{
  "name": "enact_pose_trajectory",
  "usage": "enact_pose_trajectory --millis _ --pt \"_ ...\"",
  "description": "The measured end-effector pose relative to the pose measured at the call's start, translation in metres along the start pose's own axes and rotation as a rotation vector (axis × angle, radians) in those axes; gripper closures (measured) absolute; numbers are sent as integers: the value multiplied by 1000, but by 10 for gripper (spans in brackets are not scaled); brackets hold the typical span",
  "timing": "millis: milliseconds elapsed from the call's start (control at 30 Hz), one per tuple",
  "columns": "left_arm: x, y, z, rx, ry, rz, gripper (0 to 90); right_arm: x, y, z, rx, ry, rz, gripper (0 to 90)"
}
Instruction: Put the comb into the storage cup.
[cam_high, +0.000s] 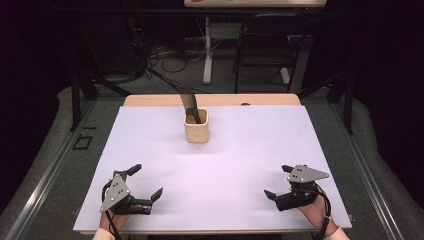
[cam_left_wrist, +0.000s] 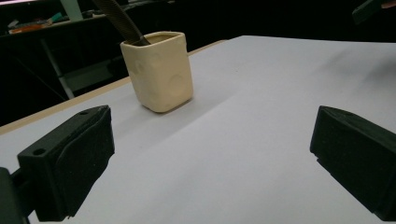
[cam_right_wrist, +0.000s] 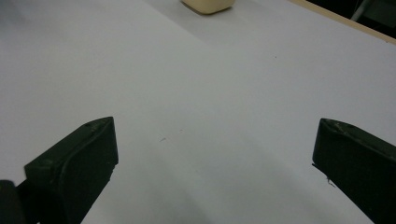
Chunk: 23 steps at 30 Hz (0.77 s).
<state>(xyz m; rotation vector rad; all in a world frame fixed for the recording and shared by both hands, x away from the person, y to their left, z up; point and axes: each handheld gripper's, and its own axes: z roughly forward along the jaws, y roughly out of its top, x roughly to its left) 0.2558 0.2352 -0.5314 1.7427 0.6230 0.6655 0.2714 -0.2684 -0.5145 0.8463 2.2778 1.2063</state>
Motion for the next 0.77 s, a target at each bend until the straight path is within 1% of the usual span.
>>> enact_pose_trajectory --millis 100,167,333,433,600,667,767 --pt "0 0 0 1 -1 1 0 1 -2 -3 -8 -7 -2 0" --pt "0 0 0 0 1 0 0 2 -5 -5 -11 -6 -9 0" --pt "0 0 0 3 0 -1 0 6 -10 -10 -16 -21 -25 0" --pt "0 0 0 3 0 -2 0 8 -11 -12 -24 -23 -29 0" --pt "0 0 1 3 -6 0 0 9 -11 -13 -41 -23 -49 0" --pt "0 0 1 5 -7 -2 0 8 -12 -14 -51 -18 -44 0" --pt "0 -1 2 5 -7 -6 0 8 -12 -14 -50 -18 -39 0"
